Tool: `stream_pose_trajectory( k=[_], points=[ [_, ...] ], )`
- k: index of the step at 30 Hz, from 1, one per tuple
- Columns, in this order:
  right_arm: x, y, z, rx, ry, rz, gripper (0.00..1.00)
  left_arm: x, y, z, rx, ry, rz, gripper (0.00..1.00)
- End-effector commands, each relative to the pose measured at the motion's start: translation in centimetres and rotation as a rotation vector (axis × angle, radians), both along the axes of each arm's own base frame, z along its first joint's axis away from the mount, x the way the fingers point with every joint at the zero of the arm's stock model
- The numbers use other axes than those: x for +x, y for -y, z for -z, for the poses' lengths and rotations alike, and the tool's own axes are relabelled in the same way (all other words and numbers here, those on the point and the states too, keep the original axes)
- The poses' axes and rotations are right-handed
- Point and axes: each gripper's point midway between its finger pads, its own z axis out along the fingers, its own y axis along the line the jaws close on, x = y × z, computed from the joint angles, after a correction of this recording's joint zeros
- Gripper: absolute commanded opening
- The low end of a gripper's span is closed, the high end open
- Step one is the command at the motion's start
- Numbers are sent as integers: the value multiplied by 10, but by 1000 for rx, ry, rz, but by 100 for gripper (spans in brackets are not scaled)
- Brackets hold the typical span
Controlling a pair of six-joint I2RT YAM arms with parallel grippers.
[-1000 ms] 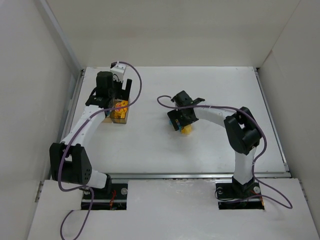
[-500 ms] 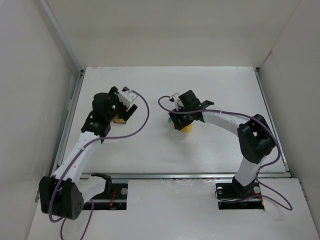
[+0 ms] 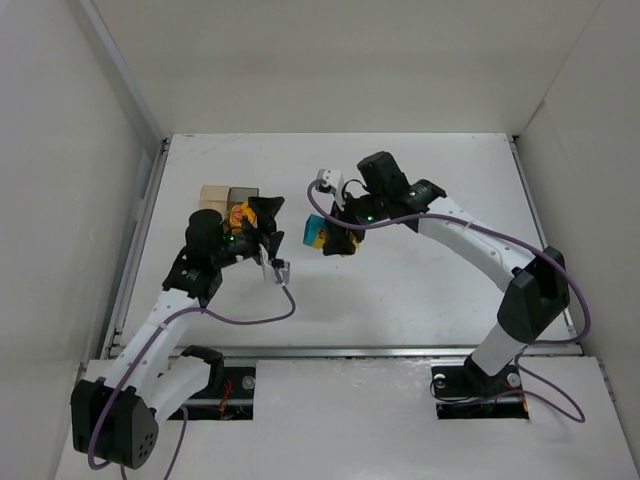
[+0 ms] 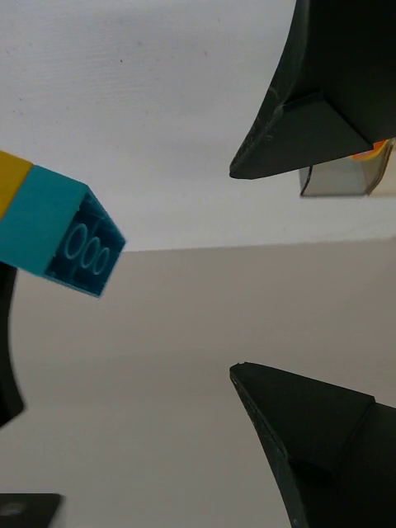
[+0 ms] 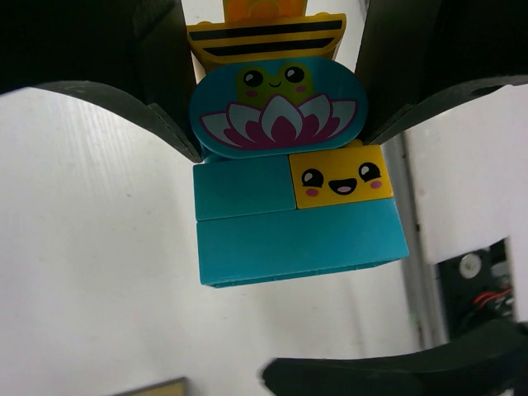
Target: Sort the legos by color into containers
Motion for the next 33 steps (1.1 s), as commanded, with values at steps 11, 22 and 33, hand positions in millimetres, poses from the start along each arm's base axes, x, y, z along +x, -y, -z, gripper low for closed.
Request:
stream_pose_trajectory(
  k=[11,22,33],
  points=[
    [-28,-13,-15,35,-37,-160,31,-37,65,-32,242,572,441,78],
    [-31,-17,-17,47,-32,-176,31,-49,80,-17,276,551,513,28],
    [-27,-22,-14,48,-42,-182,31,-57,88,-11,278,589,548,0]
  ],
)
